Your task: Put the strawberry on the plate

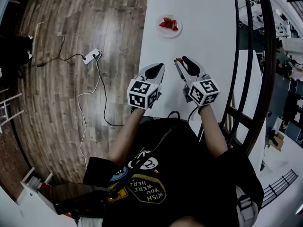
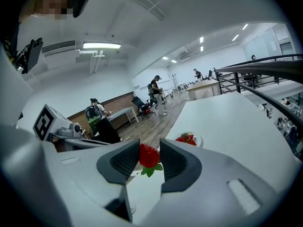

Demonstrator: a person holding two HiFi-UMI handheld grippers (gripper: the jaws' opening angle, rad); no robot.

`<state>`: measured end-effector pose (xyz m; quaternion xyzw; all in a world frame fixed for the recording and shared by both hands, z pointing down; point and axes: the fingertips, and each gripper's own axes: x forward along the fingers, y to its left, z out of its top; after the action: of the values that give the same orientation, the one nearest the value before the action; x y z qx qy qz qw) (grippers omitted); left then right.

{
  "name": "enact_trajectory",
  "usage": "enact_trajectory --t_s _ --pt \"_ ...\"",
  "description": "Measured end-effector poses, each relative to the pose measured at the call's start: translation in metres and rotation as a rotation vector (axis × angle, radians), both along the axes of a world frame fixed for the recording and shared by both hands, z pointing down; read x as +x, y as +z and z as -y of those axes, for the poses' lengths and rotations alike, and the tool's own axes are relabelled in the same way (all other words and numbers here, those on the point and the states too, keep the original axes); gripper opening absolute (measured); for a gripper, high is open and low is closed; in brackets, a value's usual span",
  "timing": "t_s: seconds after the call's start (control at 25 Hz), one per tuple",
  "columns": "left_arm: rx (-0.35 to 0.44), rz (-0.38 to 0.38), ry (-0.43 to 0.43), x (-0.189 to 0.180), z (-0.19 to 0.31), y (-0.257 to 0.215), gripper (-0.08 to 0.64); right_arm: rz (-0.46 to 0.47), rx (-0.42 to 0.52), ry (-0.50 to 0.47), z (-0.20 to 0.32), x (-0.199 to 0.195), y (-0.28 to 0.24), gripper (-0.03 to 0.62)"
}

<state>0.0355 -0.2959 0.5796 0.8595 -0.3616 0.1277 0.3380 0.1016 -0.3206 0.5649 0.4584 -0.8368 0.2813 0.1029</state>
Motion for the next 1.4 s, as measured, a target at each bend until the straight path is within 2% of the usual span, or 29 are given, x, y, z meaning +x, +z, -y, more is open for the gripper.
enact_trajectory --t_s 0.64,0.92,1.4 --pt "-0.050 0.034 -0.001 0.009 0.056 0.049 0.003 -0.028 -0.021 -0.021 0.074 0.005 0.042 0.133" --pt "-0.070 0.037 0.014 0.018 0.075 0.071 0.003 -0.043 -0.050 -0.031 0.100 0.002 0.074 0.133" --pt "-0.122 0.044 -0.030 0.011 0.107 0.114 0.003 -0.096 -0.098 -0.053 0.140 -0.001 0.138 0.133"
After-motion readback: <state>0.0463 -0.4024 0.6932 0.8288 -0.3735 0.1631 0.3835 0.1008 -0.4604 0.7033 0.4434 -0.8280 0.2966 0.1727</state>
